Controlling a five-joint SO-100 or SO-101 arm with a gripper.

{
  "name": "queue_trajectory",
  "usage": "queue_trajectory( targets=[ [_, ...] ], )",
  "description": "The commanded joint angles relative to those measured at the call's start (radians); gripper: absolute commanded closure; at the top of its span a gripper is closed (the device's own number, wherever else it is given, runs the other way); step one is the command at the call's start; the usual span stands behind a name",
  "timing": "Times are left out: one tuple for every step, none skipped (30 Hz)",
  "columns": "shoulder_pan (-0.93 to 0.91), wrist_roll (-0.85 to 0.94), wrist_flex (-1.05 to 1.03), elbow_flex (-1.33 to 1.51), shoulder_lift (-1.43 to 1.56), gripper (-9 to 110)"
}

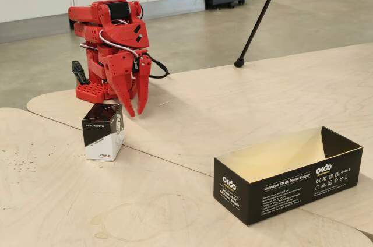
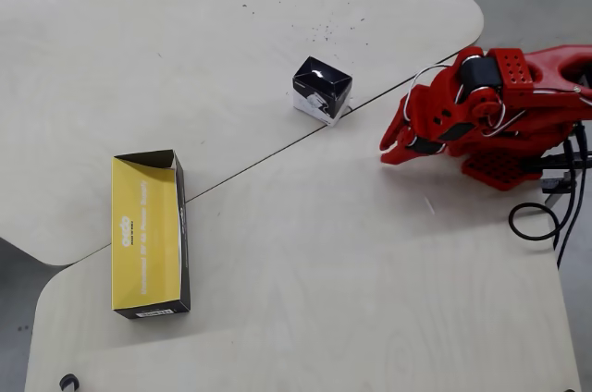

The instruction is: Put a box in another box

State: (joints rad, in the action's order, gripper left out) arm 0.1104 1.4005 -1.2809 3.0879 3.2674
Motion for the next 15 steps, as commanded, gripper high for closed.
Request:
queue_trajectory(
  targets=[
    [0.067,-0.186,0.091,-0.103,-0.012,85],
    [0.092,-0.225,0.118,-0.129,-0.032,84],
    [0.112,-0.259,0.149,-0.161,-0.061,83],
    [0.132,-0.29,0.181,-0.193,-0.098,83],
    [0.146,-0.331,0.216,-0.233,-0.141,82],
    [0.156,-0.374,0.247,-0.282,-0.198,81],
    [0.166,-0.416,0.27,-0.342,-0.27,81],
    [0.172,-0.462,0.278,-0.417,-0.353,80],
    [0.173,-0.511,0.276,-0.497,-0.436,79],
    [0.175,-0.555,0.262,-0.581,-0.515,78],
    [0.175,-0.592,0.242,-0.663,-0.588,78],
    [0.173,-0.623,0.219,-0.732,-0.649,77],
    [0.17,-0.634,0.192,-0.792,-0.704,76],
    [0.164,-0.634,0.166,-0.844,-0.758,75],
    [0.15,-0.627,0.141,-0.893,-0.811,73]
  ],
)
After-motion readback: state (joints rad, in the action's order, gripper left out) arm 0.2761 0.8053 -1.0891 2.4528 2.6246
